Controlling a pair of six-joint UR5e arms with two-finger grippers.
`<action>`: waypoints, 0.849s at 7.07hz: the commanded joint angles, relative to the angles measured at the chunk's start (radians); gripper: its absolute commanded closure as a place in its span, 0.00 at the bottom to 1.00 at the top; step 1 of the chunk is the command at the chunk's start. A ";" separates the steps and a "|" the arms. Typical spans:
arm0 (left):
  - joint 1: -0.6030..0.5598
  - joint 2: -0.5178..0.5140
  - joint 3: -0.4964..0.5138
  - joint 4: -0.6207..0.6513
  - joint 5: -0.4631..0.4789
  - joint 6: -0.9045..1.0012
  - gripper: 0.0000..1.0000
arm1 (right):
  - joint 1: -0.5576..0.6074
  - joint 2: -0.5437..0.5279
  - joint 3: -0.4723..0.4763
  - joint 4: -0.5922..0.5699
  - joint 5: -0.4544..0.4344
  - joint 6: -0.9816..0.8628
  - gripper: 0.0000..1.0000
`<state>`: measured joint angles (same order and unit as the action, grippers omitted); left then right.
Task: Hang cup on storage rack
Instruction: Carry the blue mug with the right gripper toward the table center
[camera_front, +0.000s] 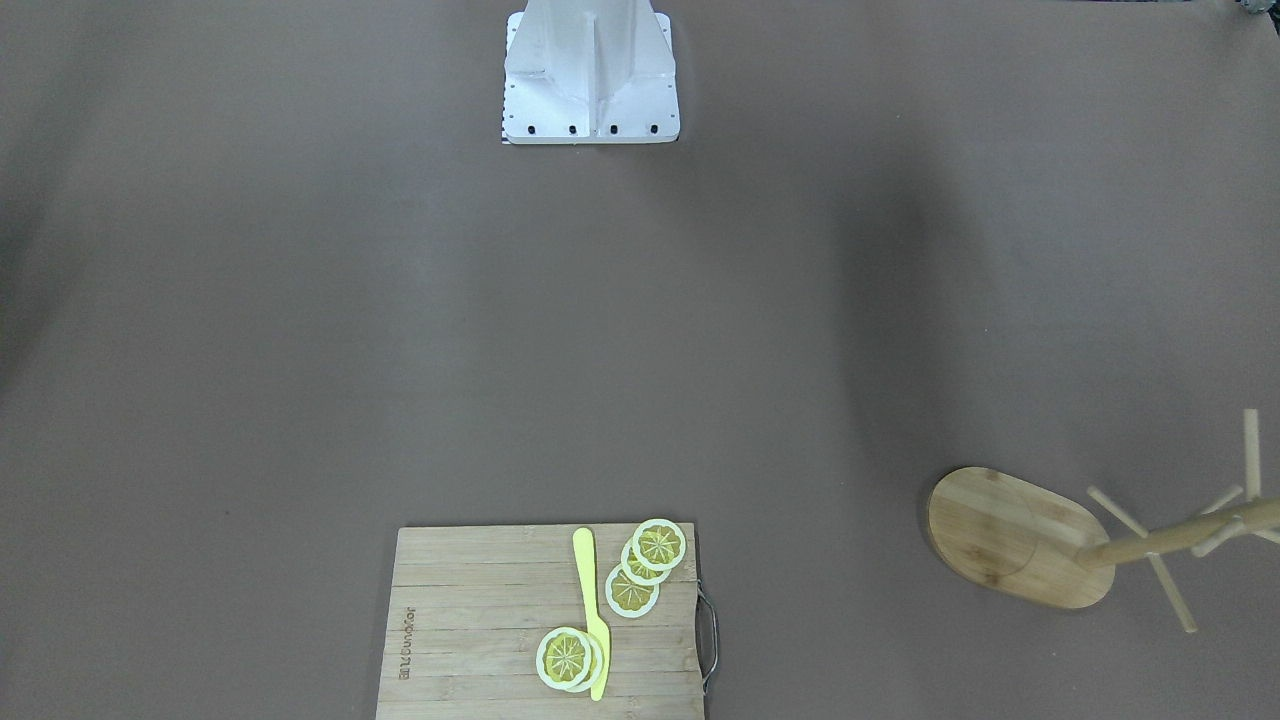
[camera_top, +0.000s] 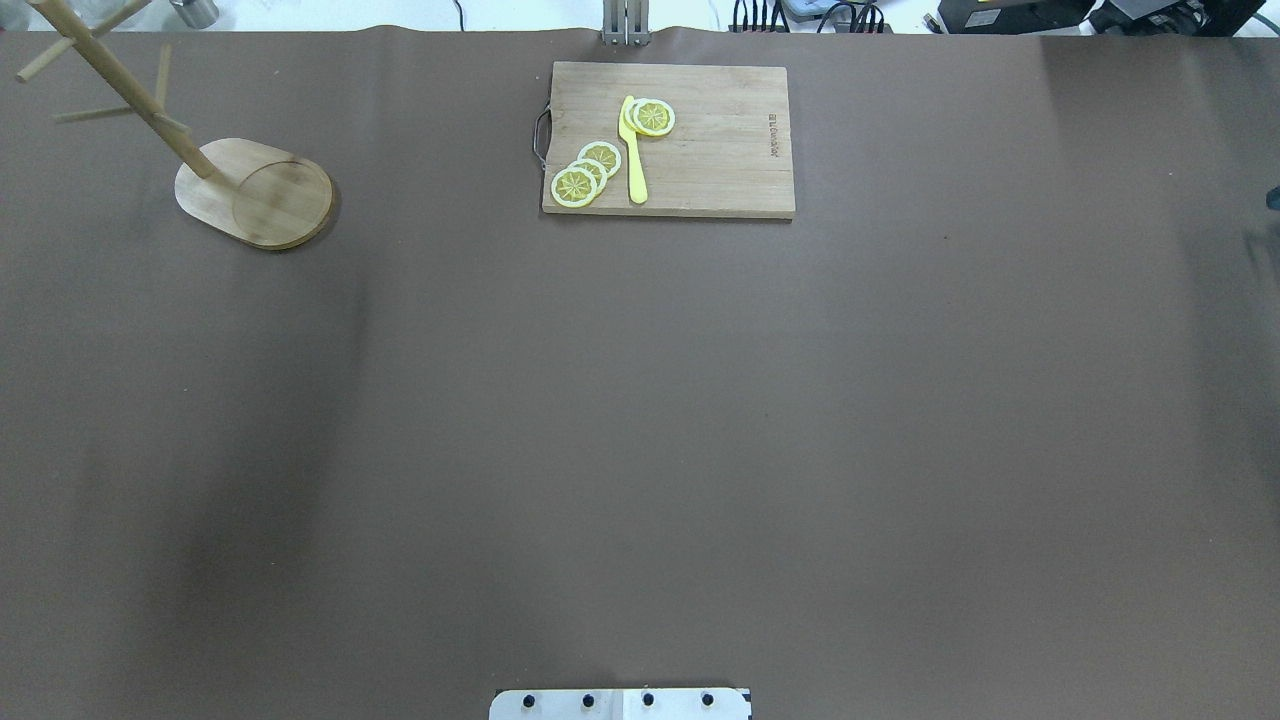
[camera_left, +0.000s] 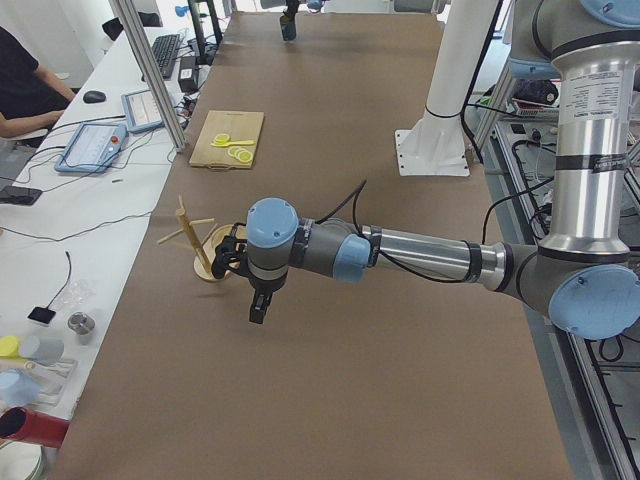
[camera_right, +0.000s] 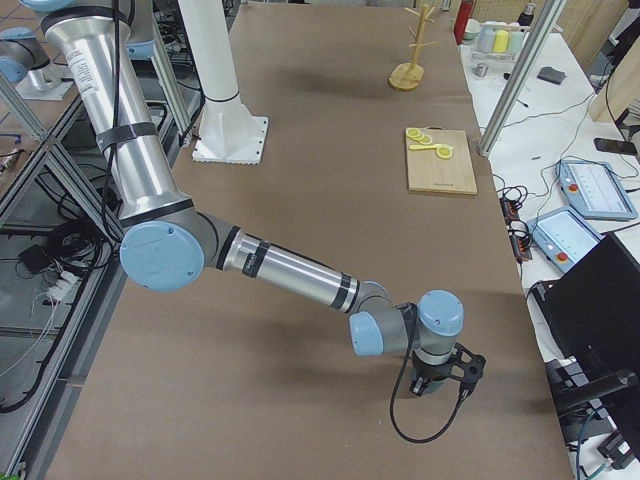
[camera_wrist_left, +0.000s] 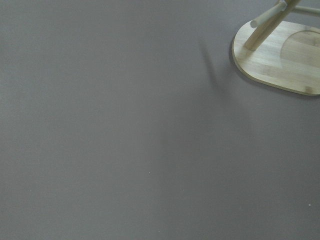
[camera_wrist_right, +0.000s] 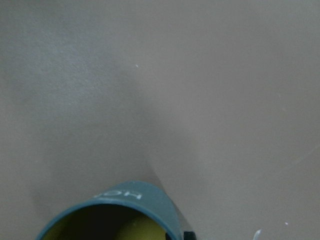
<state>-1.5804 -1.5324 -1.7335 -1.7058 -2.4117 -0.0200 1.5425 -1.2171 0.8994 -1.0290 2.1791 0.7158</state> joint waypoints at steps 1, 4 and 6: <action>-0.001 0.008 0.003 0.000 -0.001 0.000 0.01 | 0.045 0.050 0.143 -0.006 0.007 -0.003 1.00; 0.000 0.002 0.025 -0.005 -0.001 0.002 0.01 | -0.026 0.047 0.350 -0.008 0.184 -0.024 1.00; 0.000 -0.008 0.022 -0.003 -0.001 0.002 0.01 | -0.210 0.048 0.531 -0.031 0.314 -0.021 1.00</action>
<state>-1.5800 -1.5339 -1.7122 -1.7098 -2.4130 -0.0184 1.4428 -1.1733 1.3205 -1.0447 2.4115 0.6937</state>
